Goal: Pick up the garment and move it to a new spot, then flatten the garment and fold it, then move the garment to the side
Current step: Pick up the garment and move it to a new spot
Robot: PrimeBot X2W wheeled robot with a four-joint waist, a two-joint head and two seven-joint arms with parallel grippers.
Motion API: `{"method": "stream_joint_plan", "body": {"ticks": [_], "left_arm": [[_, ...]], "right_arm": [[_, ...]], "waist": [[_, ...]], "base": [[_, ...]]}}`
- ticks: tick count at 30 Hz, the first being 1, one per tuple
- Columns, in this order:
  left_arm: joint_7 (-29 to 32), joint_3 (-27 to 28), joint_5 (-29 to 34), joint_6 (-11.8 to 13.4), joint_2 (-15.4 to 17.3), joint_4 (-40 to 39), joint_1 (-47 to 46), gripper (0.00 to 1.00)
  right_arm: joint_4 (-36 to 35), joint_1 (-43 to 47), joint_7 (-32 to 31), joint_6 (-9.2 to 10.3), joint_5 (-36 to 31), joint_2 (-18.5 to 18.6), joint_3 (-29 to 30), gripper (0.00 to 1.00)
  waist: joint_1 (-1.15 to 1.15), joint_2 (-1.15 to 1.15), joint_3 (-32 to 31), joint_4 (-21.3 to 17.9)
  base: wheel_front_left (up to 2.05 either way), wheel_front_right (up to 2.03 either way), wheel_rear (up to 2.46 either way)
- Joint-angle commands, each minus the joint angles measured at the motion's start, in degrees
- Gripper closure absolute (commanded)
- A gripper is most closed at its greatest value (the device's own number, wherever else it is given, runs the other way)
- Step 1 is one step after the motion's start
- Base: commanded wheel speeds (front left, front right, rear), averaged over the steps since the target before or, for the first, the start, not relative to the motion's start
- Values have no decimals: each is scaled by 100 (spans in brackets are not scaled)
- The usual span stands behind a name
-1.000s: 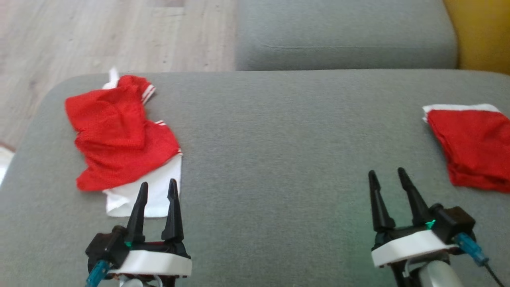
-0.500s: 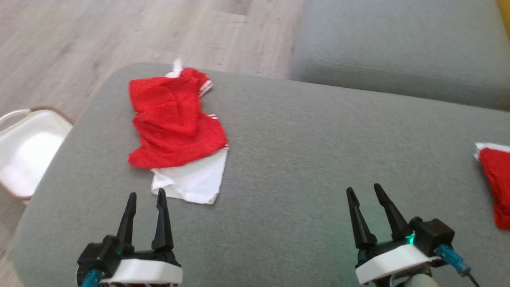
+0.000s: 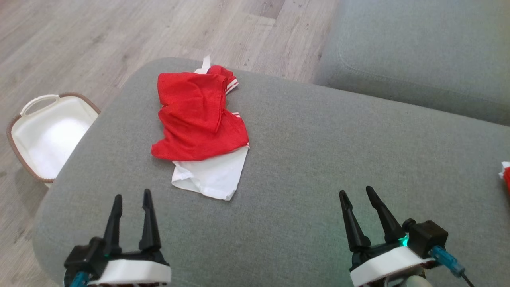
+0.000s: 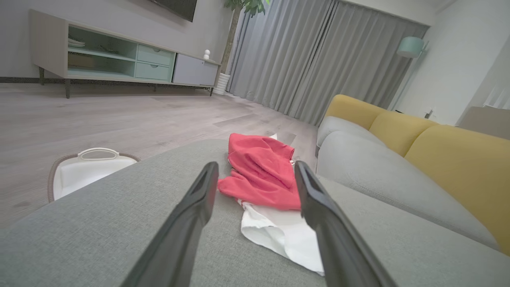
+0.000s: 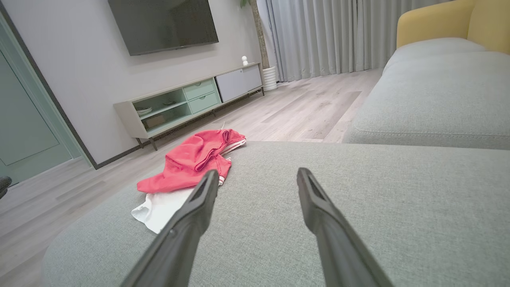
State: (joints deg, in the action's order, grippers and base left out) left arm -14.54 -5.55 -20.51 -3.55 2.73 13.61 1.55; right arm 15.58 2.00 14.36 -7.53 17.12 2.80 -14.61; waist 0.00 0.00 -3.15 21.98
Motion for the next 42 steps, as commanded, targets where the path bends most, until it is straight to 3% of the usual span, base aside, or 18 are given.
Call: {"method": "stream_joint_plan", "body": {"ticks": [1, 10, 21, 30, 36, 38, 42], "left_arm": [[-46, 284, 100, -38, 15, -133, -313, 0], [131, 444, 375, -185, 548, 750, -1612, 0], [1838, -346, 645, -380, 1625, 2836, -4416, 0], [2756, -1739, -259, -392, 1928, 3769, -5197, 0], [2974, -2143, -930, -392, 2076, 4133, -5281, 0], [2977, -2222, -1130, -392, 2088, 4179, -5296, 100], [2355, -2204, -1409, -393, 2176, 4092, -5437, 100]], "right_arm": [[-195, -177, 63, 4, -9, 8, -125, 0], [-358, -504, 63, 4, -271, 8, 92, 0], [-632, -1072, 63, 4, -633, 8, 304, 0], [-810, -1340, 63, 4, -666, 8, 349, 0], [-831, -1379, 63, 4, -678, 8, 361, 0], [-826, -1390, 63, 4, -680, 8, 375, 0], [-804, -1383, 63, 4, -675, 8, 399, 0]], "waist": [[0, 0, 135, -63], [0, 0, 846, -474], [0, 0, 1945, -1099], [0, 0, 2444, -1480], [0, 0, 2508, -1562], [0, 0, 2496, -1568], [0, 0, 2413, -1557]], "base": [[0, 0, 0], [0, 0, 0], [0, 0, 0], [0, 0, 0], [0, 0, 0], [0, 0, 0], [0, 0, 0]]}}
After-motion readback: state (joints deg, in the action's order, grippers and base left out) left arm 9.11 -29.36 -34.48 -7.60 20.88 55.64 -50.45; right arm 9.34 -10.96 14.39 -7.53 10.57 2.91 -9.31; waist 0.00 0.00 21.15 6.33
